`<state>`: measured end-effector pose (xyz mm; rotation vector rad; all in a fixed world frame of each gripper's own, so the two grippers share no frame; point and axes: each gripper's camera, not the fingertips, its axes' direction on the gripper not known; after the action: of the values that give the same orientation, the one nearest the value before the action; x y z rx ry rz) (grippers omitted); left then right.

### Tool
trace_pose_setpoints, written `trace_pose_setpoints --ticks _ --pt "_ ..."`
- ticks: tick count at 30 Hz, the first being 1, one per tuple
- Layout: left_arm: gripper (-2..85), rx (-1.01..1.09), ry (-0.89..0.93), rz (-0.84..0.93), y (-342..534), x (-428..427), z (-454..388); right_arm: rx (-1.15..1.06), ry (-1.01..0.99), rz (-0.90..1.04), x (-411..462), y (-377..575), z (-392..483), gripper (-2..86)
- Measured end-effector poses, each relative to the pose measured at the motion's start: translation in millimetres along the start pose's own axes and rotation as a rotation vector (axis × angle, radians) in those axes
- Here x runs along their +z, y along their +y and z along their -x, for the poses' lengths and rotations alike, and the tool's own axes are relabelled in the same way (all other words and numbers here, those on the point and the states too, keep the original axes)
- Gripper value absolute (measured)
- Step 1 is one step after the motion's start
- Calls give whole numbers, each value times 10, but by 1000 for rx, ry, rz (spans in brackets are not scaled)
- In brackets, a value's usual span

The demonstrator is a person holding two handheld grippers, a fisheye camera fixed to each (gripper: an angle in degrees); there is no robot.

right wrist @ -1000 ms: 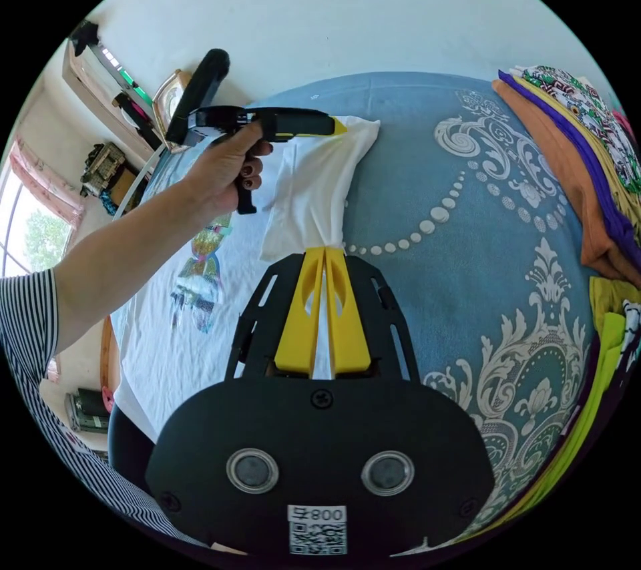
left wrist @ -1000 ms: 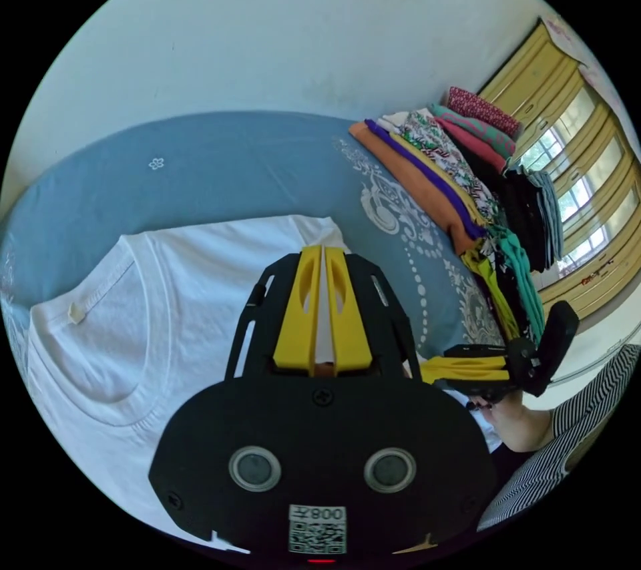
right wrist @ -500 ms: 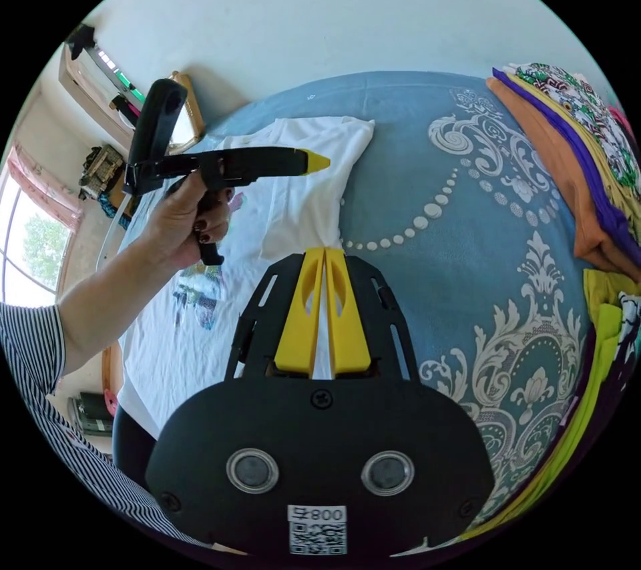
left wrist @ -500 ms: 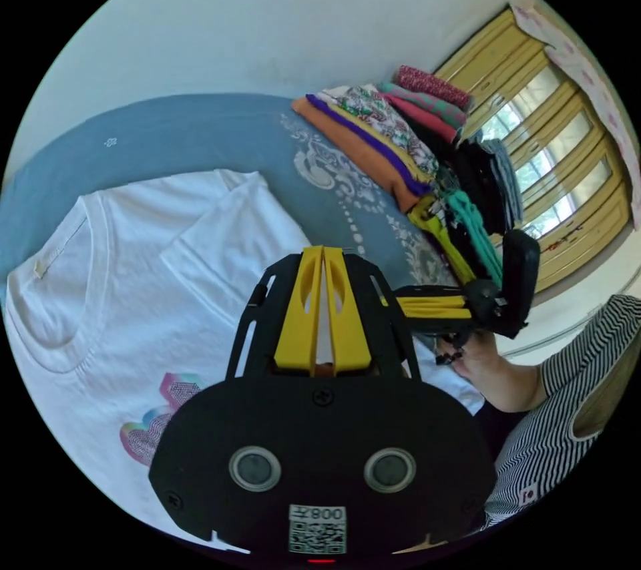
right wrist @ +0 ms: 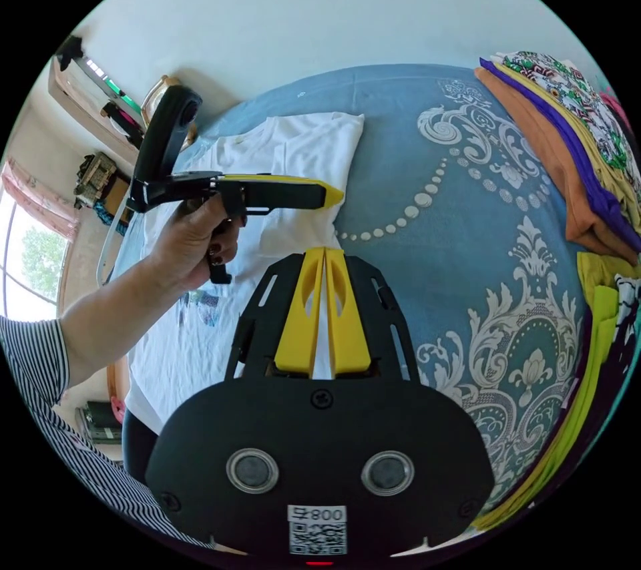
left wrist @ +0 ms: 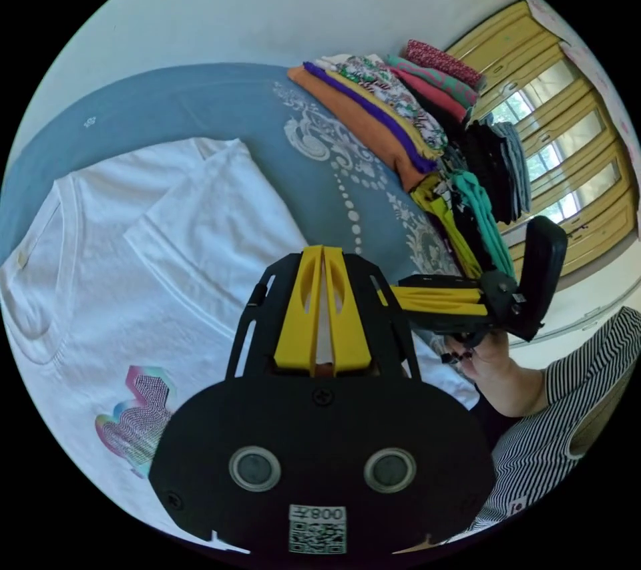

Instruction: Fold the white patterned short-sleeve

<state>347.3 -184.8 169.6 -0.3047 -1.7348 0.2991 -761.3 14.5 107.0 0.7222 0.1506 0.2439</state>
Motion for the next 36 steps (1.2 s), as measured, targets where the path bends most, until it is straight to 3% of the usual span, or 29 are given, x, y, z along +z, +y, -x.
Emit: trace_pose_setpoints --ticks 3,6,12,15,21,30,36 --pt "2 19 -17 -41 223 34 -9 -8 19 -29 -110 -71 37 0" --pt "2 -12 -37 44 479 343 117 -6 32 28 30 -202 12 0" --pt "2 -48 17 -93 1055 426 234 -1 40 49 -59 -424 85 0" --pt "3 -65 -29 69 1333 836 342 3 31 43 -76 -534 113 0" --pt "10 -200 23 -214 2285 635 572 -33 88 65 -315 -691 320 0" --pt "75 -769 -287 -541 4892 225 1228 -124 81 159 -623 -552 802 0" --pt "93 -1035 -187 -790 6151 500 1791 -251 -22 177 -535 -959 1723 1"
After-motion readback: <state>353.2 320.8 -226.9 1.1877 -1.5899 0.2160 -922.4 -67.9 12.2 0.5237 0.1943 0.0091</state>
